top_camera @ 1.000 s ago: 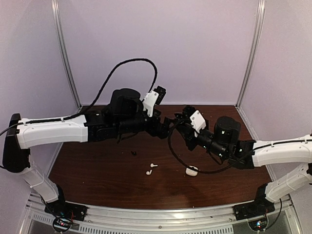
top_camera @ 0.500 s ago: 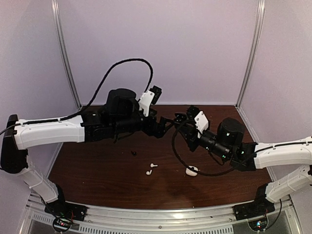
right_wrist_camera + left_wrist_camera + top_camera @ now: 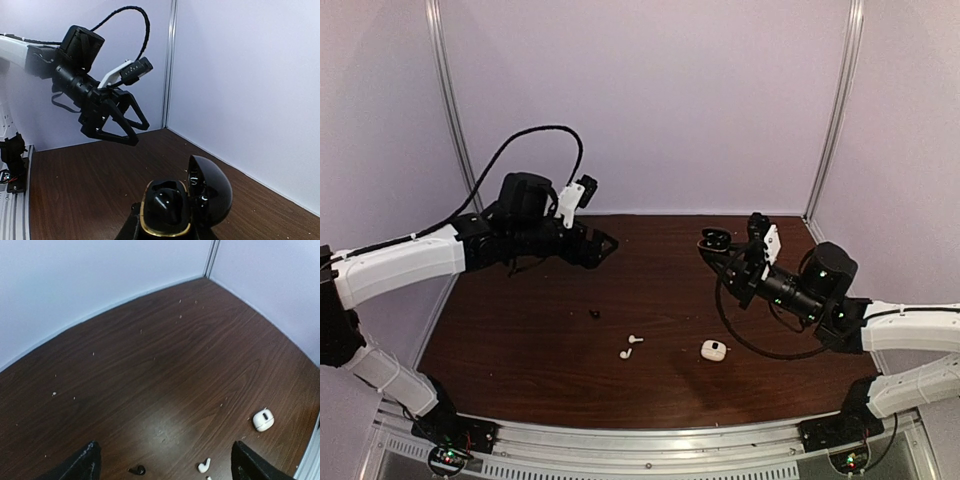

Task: Insert the wireless bluetooth earbuds into the charging case
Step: Adjust the right earbud in the right side groove of the charging case, then pick up the left earbud from the center of the board.

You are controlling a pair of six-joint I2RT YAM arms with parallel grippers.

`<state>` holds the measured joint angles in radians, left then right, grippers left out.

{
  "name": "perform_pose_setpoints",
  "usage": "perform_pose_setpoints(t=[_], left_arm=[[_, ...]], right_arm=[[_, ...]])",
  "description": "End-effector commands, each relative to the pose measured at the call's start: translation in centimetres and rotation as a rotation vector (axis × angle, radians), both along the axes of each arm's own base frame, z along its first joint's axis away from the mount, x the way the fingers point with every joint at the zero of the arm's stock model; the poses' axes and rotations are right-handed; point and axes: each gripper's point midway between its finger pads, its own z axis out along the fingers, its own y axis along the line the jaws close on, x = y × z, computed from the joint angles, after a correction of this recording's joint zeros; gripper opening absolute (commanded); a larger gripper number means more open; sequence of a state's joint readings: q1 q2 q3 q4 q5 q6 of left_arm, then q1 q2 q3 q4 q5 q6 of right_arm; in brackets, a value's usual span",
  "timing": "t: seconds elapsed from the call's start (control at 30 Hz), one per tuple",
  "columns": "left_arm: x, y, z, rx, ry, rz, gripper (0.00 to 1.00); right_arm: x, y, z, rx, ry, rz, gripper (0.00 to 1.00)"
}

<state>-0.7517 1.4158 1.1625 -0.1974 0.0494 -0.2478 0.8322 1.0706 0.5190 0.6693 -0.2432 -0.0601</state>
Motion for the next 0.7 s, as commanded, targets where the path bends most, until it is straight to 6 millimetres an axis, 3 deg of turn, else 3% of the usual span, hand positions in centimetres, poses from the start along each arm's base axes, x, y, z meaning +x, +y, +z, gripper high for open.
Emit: perform_pose_setpoints(t=[0.0,0.07,0.17,0.27,0.47,0.67], left_arm=[[0.7,4.0,-8.1,0.152,0.228,0.109,0.87],[0.7,4.5,-9.4,0.107,0.287,0.166,0.83],[-0.2,3.7,-11.2,0.055,0.330,0.128,0.82],[-0.3,3.8,-12.3,0.167,0.270,0.048,0.84],[-0.5,5.4,-16.0,0.613,0.210,-0.213,0.86],[-0.7,4.0,-19.0,0.743,0.223,-0.469,0.83]], right_arm=[[-0.8,0.2,-0.3,0.019,0.039,0.062,0.00],[-0.5,0.1,-0.4,0.017,0.047,0.047,0.00],[-0.3,0.0,-0.6,0.015,0.053,0.044,0.00],[-0.3,0.1,-0.8,0.010,0.059,0.051,0.00],[-0.4,-0.2,-1.0,0.010,0.058,0.059,0.00],[-0.3,-0.5,-0.7,0.039,0.071,0.057,0.00]])
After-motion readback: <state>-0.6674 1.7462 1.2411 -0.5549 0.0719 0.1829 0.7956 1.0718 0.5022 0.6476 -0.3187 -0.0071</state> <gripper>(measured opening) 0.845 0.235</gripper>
